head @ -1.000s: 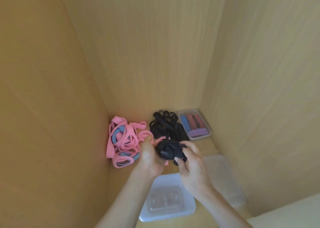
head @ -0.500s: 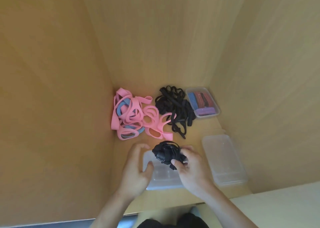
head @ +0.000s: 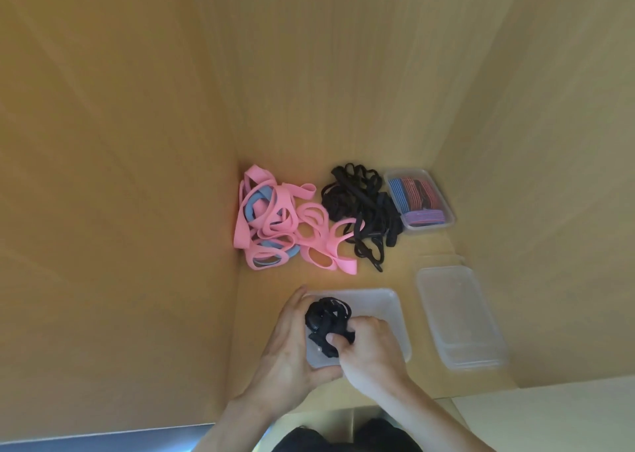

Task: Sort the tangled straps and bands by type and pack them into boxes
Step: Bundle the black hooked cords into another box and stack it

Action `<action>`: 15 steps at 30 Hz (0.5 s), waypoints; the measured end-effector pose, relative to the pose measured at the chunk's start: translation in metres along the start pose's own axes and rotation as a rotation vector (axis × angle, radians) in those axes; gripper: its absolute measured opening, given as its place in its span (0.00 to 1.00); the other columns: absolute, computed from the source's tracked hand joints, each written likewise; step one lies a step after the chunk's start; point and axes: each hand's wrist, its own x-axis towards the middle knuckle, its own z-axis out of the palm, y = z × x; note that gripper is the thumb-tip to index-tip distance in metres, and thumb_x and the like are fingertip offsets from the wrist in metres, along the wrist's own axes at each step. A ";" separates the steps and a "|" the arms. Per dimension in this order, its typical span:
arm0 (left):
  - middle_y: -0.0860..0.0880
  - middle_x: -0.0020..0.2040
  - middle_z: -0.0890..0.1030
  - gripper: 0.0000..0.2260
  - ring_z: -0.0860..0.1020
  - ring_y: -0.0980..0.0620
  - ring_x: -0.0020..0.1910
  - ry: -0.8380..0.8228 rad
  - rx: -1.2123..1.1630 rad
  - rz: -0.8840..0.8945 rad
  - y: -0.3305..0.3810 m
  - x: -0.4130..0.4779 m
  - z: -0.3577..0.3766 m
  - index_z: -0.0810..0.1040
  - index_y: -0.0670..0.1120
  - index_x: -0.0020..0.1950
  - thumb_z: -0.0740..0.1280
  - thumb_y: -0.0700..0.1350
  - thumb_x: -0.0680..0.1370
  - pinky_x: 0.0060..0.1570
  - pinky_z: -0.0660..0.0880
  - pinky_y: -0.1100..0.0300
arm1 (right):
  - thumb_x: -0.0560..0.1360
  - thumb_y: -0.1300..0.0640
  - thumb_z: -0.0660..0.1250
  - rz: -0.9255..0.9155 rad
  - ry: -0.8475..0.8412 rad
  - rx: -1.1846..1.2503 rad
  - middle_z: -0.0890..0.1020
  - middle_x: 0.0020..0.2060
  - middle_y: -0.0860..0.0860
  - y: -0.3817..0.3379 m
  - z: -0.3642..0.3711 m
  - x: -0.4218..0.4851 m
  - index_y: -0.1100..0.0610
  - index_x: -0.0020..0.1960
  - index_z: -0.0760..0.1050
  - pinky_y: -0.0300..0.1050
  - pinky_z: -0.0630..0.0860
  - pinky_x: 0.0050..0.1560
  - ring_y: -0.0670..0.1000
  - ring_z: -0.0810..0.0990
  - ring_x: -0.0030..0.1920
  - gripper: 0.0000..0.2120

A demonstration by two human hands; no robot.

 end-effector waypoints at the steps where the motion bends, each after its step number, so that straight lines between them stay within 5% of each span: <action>1: 0.71 0.77 0.45 0.43 0.46 0.64 0.79 -0.011 0.014 -0.011 0.000 0.000 0.000 0.51 0.71 0.73 0.76 0.65 0.67 0.70 0.56 0.69 | 0.77 0.45 0.67 -0.033 -0.015 -0.092 0.83 0.40 0.47 -0.003 0.000 -0.002 0.53 0.45 0.81 0.47 0.79 0.44 0.51 0.81 0.43 0.13; 8: 0.65 0.77 0.37 0.36 0.41 0.63 0.78 -0.102 0.158 -0.076 0.002 0.003 -0.001 0.56 0.59 0.78 0.70 0.49 0.74 0.75 0.62 0.53 | 0.81 0.53 0.54 -0.265 -0.142 -0.516 0.72 0.59 0.55 -0.022 0.007 -0.010 0.59 0.70 0.68 0.50 0.66 0.60 0.56 0.69 0.59 0.20; 11: 0.61 0.78 0.39 0.38 0.42 0.60 0.79 -0.108 0.182 -0.071 0.003 0.004 -0.002 0.54 0.57 0.79 0.68 0.53 0.72 0.75 0.62 0.52 | 0.79 0.55 0.58 -0.244 -0.240 -0.621 0.69 0.61 0.57 -0.029 0.001 -0.007 0.62 0.73 0.64 0.52 0.67 0.62 0.58 0.68 0.60 0.24; 15: 0.58 0.79 0.41 0.44 0.41 0.58 0.79 -0.119 0.196 -0.012 -0.003 0.004 -0.003 0.51 0.61 0.80 0.72 0.61 0.71 0.76 0.58 0.53 | 0.79 0.59 0.62 -0.138 -0.341 -0.387 0.71 0.59 0.56 -0.036 -0.009 0.003 0.61 0.72 0.65 0.49 0.74 0.59 0.57 0.74 0.59 0.22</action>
